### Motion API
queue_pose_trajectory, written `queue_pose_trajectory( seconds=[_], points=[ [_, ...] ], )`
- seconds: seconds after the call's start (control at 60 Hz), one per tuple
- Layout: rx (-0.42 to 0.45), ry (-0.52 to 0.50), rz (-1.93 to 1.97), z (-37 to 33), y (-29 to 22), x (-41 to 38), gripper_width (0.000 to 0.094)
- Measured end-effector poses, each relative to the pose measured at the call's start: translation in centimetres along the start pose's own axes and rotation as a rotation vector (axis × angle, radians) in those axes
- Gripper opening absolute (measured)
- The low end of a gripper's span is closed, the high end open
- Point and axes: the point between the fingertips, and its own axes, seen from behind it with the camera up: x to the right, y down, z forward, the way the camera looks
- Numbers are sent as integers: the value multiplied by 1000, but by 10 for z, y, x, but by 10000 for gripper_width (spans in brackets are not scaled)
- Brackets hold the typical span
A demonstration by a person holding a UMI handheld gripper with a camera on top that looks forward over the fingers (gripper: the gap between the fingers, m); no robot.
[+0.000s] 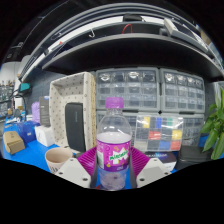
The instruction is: Pour water
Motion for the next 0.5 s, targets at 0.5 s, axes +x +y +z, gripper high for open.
queue_pose_trajectory(
  seconds=[0.5],
  points=[
    [-72,129,-6,-99,15,5,860]
  ],
)
